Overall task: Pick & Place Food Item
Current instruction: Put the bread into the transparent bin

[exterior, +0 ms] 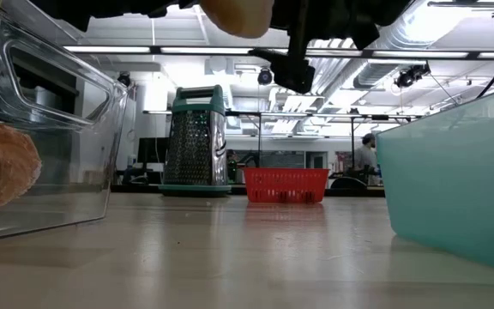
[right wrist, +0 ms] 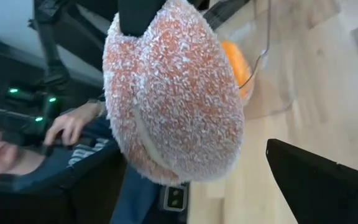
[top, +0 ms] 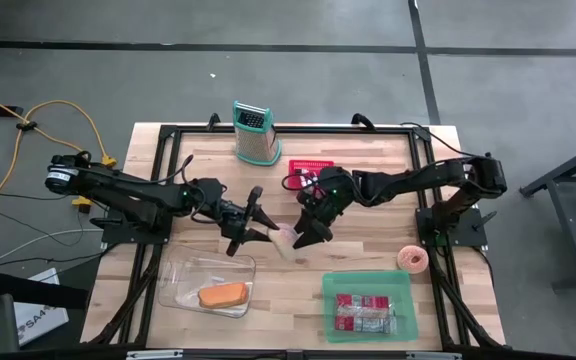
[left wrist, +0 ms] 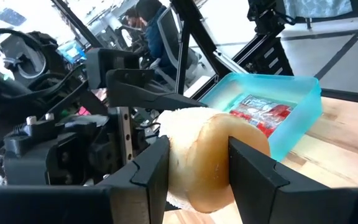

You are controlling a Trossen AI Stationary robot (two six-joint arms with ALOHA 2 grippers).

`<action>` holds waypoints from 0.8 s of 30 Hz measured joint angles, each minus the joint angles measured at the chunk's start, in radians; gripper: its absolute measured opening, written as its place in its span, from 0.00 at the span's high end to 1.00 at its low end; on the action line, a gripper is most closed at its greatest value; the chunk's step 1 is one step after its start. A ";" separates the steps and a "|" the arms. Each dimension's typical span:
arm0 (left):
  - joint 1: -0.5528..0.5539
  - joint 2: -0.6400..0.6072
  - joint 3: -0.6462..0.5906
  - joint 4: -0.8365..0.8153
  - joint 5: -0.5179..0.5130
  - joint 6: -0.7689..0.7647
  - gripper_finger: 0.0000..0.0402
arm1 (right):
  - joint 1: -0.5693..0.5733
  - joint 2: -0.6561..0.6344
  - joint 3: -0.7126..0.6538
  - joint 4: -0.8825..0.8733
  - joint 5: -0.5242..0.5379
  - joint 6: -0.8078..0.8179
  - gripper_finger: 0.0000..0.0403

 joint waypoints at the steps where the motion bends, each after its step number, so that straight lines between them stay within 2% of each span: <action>1: 0.000 0.000 0.000 0.001 0.004 0.000 0.66 | -0.003 0.000 0.000 0.000 -0.018 0.011 0.09; 11: -0.001 0.000 0.000 0.003 0.008 -0.003 0.66 | 0.003 0.000 0.000 -0.001 -0.189 0.083 0.09; 22: -0.028 -0.003 0.000 -0.006 0.004 -0.054 0.66 | 0.010 0.000 0.000 -0.015 -0.183 0.068 0.09; 24: -0.041 -0.015 0.000 -0.027 -0.025 -0.056 0.66 | 0.008 0.000 0.000 -0.015 -0.182 0.068 0.09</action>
